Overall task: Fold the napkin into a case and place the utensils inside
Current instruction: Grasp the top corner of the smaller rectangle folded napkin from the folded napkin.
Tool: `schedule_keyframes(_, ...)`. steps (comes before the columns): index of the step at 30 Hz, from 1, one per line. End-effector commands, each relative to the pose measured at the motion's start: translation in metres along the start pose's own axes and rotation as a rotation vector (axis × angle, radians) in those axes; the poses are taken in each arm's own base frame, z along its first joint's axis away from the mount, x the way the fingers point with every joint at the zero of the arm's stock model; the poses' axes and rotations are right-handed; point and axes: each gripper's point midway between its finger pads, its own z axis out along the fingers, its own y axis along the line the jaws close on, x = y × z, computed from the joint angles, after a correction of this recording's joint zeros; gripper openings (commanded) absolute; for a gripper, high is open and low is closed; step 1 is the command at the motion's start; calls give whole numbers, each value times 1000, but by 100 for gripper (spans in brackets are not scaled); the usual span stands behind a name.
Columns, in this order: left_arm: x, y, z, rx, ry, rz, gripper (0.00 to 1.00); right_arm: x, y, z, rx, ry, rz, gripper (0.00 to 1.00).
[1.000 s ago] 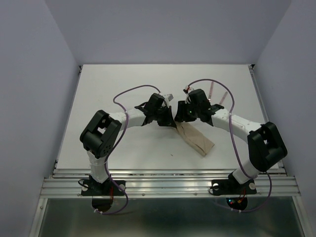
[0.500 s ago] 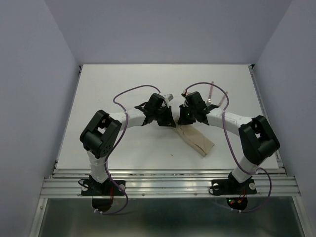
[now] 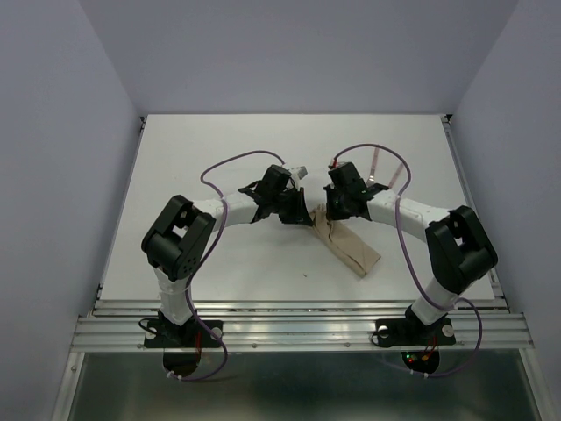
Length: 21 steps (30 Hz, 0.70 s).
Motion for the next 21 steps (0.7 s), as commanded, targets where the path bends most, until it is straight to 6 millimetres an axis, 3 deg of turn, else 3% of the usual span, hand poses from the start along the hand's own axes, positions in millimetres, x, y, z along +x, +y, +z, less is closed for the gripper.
schedule_keyframes(1, -14, -16, -14, 59, -47, 45, 0, -31, -21, -22, 128, -102, -7, 1)
schedule_keyframes(6, -14, -13, -13, 56, -47, 42, 0, -39, -22, -34, 133, -133, -9, 1)
schedule_keyframes(14, -9, -11, -10, 68, -31, 40, 0, -70, -14, -56, 116, -226, -8, 1)
schedule_keyframes(21, -9, -14, -9, 86, -31, 46, 0, -63, 9, -47, -15, -172, -79, 1)
